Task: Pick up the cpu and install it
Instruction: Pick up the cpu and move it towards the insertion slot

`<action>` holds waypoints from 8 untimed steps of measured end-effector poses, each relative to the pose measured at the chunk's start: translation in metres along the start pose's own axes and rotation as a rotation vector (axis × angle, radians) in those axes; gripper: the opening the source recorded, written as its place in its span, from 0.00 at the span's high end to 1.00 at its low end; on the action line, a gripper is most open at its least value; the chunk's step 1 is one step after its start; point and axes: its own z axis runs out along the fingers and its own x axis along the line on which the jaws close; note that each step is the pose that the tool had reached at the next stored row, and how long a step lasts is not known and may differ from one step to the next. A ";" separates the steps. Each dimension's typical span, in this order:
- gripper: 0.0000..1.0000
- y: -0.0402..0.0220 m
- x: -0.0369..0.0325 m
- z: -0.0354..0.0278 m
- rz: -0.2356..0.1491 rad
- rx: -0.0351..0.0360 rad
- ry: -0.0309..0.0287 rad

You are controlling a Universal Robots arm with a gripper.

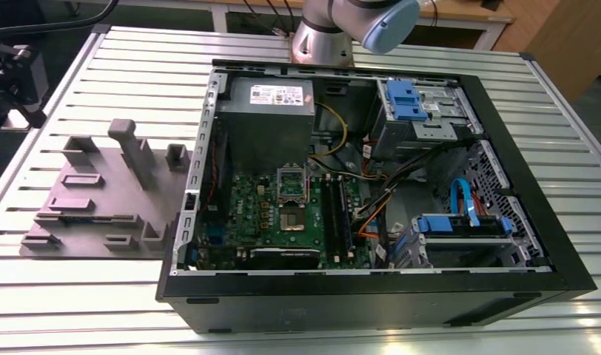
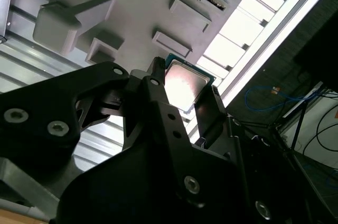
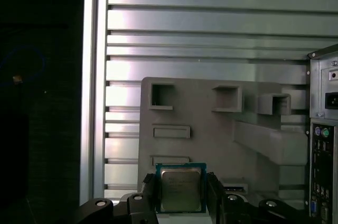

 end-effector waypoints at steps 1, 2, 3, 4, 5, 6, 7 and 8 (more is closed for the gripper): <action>0.53 0.0000 -0.0009 0.0001 0.000 0.0000 -0.0001; 0.53 0.0000 -0.0020 0.0001 0.000 -0.0001 -0.0001; 0.53 0.0000 -0.0032 0.0002 0.000 -0.0001 -0.0001; 0.53 0.0000 -0.0044 0.0003 0.000 -0.0001 -0.0002; 0.53 0.0000 -0.0059 0.0003 0.000 -0.0001 -0.0001; 0.53 0.0000 -0.0072 0.0003 0.000 -0.0001 -0.0001; 0.53 0.0000 -0.0086 0.0004 0.000 -0.0001 -0.0002; 0.53 0.0000 -0.0099 0.0004 0.000 -0.0001 -0.0002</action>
